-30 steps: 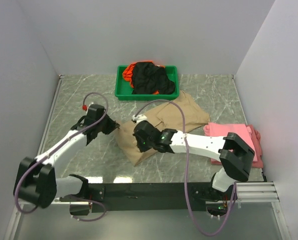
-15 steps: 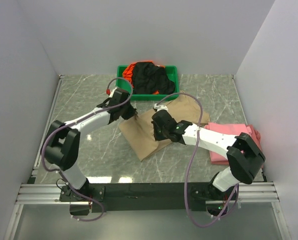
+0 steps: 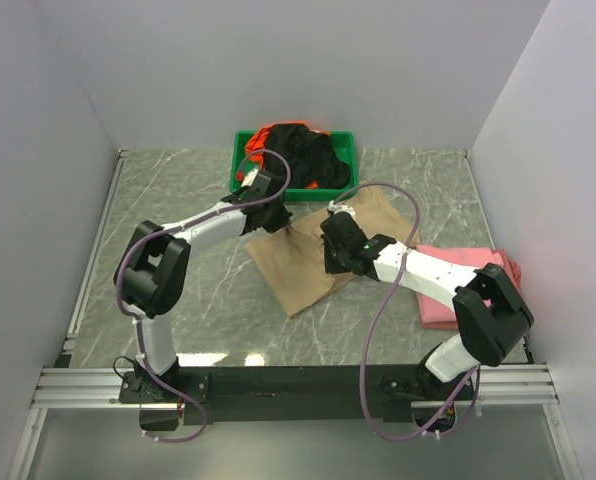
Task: Fold and stack the t-shirts
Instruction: Fold the tshirt
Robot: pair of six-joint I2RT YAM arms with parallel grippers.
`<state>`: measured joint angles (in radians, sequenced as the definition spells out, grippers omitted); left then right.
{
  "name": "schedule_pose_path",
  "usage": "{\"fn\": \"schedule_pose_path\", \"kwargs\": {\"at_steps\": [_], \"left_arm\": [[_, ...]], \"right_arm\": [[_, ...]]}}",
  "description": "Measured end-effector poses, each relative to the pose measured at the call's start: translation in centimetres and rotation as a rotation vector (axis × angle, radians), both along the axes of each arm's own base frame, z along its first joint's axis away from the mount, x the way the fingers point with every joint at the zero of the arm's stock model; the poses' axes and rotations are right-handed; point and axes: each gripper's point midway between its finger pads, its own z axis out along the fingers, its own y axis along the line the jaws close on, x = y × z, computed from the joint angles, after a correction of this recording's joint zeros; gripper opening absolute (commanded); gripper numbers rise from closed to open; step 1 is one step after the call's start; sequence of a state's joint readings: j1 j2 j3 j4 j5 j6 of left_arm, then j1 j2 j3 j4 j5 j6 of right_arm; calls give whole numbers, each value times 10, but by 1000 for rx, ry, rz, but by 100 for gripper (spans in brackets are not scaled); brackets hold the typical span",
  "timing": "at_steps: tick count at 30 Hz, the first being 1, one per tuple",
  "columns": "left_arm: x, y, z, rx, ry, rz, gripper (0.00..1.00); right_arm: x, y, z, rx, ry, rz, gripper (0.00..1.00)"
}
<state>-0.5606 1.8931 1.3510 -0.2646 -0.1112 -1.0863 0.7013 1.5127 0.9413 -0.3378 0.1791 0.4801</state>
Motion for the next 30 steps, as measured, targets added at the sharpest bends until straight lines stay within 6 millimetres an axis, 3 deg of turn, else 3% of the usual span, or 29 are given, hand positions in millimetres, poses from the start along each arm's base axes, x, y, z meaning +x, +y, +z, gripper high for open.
{"fn": "schedule_pose_path", "kwargs": {"at_steps": [2, 3, 4, 6, 7, 10, 15, 20, 26, 30], "left_arm": [[1, 1, -7, 13, 17, 5, 2], [1, 2, -10, 19, 24, 9, 10], [1, 2, -13, 29, 35, 10, 27], [2, 3, -16, 43, 48, 13, 49], [2, 3, -16, 46, 48, 12, 70], [3, 2, -13, 52, 43, 8, 99], [-5, 1, -6, 74, 34, -11, 99], [-31, 9, 23, 63, -9, -22, 99], [-67, 54, 48, 96, -57, 57, 99], [-82, 86, 42, 114, -48, 121, 99]], "right_arm": [[3, -4, 0, -1, 1, -11, 12], [4, -5, -1, -2, 3, -16, 31], [5, -6, -3, -3, 7, -24, 42], [7, -10, -9, -18, 24, -37, 49], [8, -13, -14, -32, 39, -44, 51], [8, -20, -25, -69, 72, -72, 53], [3, -30, -28, -100, 92, -116, 62], [3, -49, -16, -150, 58, -183, 65], [1, -56, 0, -165, 22, -201, 66], [-8, -42, 12, -168, -18, -137, 67]]}}
